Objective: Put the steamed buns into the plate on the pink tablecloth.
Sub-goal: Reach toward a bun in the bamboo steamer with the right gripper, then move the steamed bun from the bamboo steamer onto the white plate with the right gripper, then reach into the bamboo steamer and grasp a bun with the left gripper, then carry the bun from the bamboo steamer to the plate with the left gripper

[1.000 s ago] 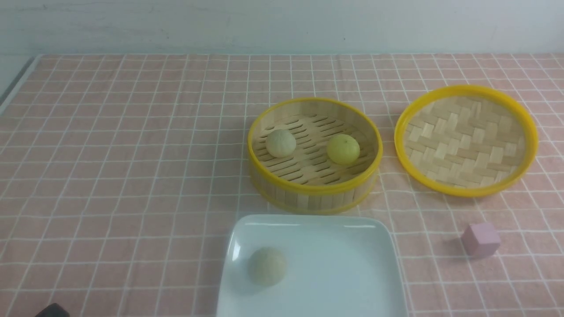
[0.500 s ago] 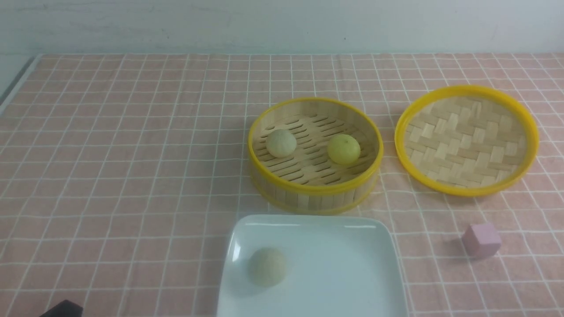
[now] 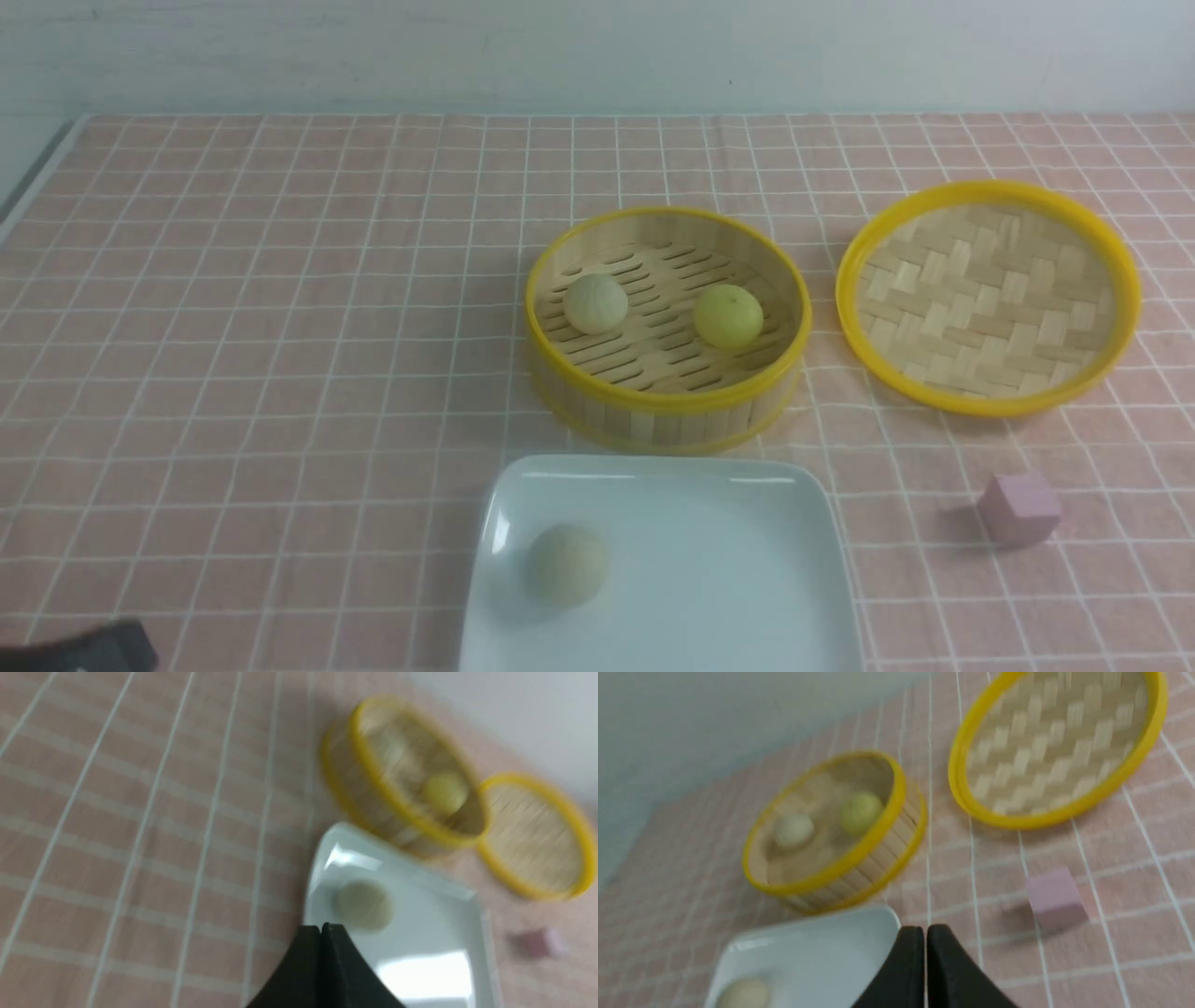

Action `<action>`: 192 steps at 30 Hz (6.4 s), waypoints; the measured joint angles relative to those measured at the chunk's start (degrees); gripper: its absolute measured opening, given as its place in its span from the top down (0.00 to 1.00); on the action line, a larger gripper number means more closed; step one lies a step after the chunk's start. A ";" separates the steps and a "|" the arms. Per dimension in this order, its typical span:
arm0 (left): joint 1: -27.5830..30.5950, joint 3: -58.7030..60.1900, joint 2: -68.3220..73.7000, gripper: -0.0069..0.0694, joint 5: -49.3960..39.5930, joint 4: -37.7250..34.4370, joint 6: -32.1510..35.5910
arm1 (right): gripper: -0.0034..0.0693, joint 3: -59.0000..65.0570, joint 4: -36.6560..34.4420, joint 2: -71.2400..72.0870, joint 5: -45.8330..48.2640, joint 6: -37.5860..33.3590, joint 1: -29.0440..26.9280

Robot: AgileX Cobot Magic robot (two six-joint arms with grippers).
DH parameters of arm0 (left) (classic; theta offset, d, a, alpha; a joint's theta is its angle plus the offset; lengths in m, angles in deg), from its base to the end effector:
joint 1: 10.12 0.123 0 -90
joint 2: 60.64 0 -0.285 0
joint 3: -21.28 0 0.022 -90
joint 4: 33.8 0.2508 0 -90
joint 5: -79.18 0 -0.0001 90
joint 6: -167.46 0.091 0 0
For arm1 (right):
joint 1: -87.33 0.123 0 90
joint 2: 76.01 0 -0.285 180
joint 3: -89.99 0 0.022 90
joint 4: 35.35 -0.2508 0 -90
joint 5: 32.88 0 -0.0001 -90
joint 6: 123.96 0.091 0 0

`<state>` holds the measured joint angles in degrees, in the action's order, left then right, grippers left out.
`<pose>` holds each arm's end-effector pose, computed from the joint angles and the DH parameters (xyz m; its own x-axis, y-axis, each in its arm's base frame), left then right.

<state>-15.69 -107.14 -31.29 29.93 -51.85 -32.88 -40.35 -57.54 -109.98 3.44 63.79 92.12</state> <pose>0.0623 -0.0276 0.2685 -0.6742 -0.4568 -0.5803 -0.0997 0.8348 -0.5414 0.0868 0.0277 0.2904 -0.5407 0.3826 -0.7492 -0.0466 0.8756 0.4808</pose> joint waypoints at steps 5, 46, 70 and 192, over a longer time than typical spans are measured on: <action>0.00 -3.37 13.79 0.91 -8.91 2.61 4.27 | 0.95 -7.07 -3.04 -16.89 13.36 -5.99 0.00; 0.00 -4.33 25.21 0.85 -4.78 3.12 9.31 | 0.57 -70.31 18.17 -96.79 6.72 -2.67 19.28; 0.00 -4.33 25.21 0.82 -4.70 3.11 9.31 | 0.95 -61.98 10.36 -69.44 34.42 -8.84 22.41; -46.85 -63.03 88.13 0.86 -14.76 27.17 2.57 | 0.84 -5.14 31.85 -12.22 11.85 -2.19 28.98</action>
<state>-62.54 -170.18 56.84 15.17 -24.68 -30.31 -45.49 -25.69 -122.19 15.28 61.59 121.10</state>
